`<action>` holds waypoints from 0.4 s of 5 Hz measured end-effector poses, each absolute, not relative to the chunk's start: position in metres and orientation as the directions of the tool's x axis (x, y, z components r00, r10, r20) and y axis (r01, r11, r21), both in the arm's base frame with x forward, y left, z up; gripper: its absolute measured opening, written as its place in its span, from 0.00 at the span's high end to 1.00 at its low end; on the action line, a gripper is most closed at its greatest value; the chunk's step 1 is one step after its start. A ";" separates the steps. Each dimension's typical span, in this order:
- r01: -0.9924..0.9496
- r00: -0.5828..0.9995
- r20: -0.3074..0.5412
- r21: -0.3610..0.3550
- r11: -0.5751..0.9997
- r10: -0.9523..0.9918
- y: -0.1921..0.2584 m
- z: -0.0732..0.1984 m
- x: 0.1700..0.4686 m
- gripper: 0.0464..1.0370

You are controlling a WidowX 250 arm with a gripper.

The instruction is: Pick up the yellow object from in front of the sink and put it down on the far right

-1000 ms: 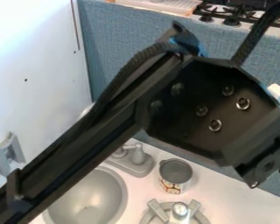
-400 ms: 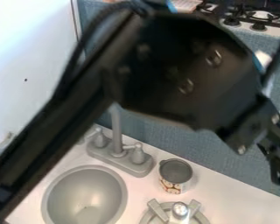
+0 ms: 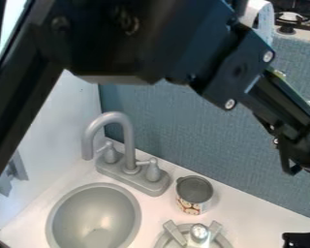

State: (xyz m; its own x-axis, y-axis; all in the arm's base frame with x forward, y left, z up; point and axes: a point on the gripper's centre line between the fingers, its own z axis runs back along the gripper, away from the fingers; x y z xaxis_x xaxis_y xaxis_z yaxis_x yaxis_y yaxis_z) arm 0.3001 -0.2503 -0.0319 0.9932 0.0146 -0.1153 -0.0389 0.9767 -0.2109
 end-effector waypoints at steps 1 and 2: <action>-0.027 0.998 -0.062 -0.180 0.983 0.016 -0.230 -0.001 0.286 0.04; -0.031 0.998 0.045 -0.138 0.990 0.038 -0.203 0.024 0.274 0.04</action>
